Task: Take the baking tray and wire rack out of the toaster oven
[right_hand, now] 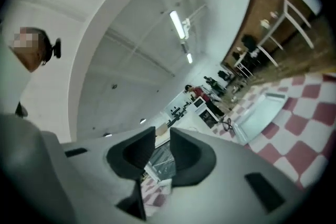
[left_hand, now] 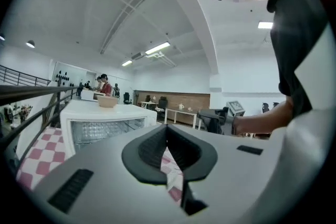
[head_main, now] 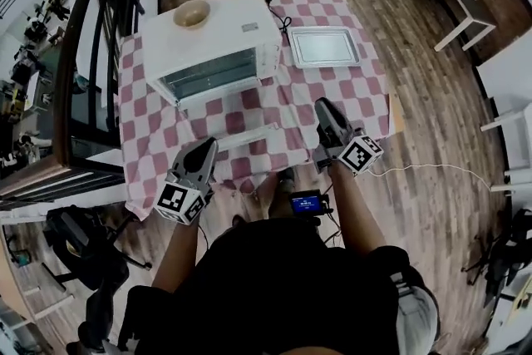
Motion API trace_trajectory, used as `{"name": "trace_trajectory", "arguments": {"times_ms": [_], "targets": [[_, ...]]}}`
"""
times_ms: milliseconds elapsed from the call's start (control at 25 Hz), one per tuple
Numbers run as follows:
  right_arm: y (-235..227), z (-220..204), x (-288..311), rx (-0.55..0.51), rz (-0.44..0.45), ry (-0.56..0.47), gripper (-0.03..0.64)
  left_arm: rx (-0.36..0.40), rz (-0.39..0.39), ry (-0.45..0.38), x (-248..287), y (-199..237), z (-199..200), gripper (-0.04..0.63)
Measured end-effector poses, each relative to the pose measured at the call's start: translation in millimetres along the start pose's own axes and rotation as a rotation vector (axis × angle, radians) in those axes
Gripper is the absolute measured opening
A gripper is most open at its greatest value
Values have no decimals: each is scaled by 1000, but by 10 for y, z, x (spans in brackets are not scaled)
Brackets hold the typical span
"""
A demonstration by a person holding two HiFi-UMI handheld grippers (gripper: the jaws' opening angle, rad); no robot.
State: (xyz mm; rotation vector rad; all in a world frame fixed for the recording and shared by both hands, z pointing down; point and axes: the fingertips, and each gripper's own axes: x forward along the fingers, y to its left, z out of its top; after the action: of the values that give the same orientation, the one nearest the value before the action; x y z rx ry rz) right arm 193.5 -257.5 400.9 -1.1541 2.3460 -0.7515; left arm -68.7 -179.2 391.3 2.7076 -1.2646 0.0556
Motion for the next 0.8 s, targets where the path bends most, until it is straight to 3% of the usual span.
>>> {"name": "trace_trajectory", "arguments": {"times_ms": [200,400,520,640,800], "targets": [[1345,-445,-137,-382,48,47,89,35,42,-77,-857,138,221,-11],[2194,-1014,-340,-591,86,98,89,31,121,-124,-1492,162,177,-11],[2421,-1218,-405,-648,55,99,89,29,159,-124,-1680,132,102,-11],[2404,-1399,-461,-618,8,132,89,23,183,-137,-1778,43,3,-12],[2399,-1531,-517,-596,16,166,89,-26,209,-114,-1833,-114,-147,-11]]}}
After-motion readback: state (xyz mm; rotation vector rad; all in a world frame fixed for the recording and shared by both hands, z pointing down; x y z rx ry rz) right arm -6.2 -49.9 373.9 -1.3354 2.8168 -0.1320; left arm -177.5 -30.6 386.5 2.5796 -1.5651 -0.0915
